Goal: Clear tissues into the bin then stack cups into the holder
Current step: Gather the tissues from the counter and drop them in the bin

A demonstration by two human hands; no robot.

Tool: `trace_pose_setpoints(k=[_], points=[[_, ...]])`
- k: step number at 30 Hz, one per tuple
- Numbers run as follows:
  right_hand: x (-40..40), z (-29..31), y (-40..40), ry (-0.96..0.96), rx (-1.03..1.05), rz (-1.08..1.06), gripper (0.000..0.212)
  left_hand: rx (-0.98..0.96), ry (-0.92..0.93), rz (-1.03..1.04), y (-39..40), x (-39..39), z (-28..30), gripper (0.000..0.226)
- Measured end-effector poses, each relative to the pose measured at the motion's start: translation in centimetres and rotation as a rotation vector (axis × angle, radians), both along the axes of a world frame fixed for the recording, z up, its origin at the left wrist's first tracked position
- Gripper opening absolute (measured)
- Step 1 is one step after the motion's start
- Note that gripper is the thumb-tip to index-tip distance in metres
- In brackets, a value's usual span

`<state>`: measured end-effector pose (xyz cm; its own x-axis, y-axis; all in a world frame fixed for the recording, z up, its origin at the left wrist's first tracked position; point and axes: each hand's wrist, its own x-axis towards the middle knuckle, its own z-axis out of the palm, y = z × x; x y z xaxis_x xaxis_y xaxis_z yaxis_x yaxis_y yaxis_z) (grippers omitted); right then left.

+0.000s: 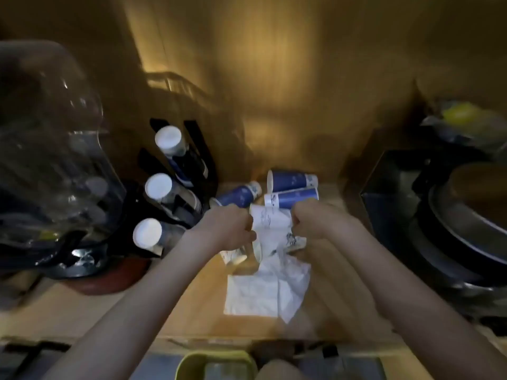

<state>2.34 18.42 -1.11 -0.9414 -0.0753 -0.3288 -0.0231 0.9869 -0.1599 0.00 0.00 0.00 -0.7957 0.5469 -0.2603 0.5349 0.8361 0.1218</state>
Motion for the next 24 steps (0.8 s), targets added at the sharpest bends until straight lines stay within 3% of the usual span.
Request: trace_pose_setpoints(k=[5, 10, 13, 18, 21, 24], points=[[2.6, -7.6, -0.6, -0.119, -0.054, -0.020, 0.015, -0.062, -0.166, 0.034, -0.4, 2.2, -7.1, 0.037], [5.6, -15.1, -1.5, 0.005, -0.021, -0.019, 0.032, -0.034, -0.240, 0.039, -1.1, 6.0, -15.2, 0.053], [6.8, -18.0, -1.9, 0.072, -0.111, -0.102, 0.047, 0.019, -0.199, 0.069, -1.6, 7.9, -18.4, 0.062], [7.4, -20.3, -2.4, 0.082, -0.140, -0.144, 0.070, 0.189, -0.209, 0.182, -1.9, 9.1, -21.4, 0.055], [7.4, -20.6, -2.3, 0.135, -0.209, -0.110, 0.066, 0.196, -0.179, 0.218, -2.3, 9.3, -22.0, 0.051], [7.6, -20.5, -2.2, 0.118, -0.315, -0.098, 0.048, 0.241, -0.112, 0.253, -2.6, 10.0, -21.6, 0.046]])
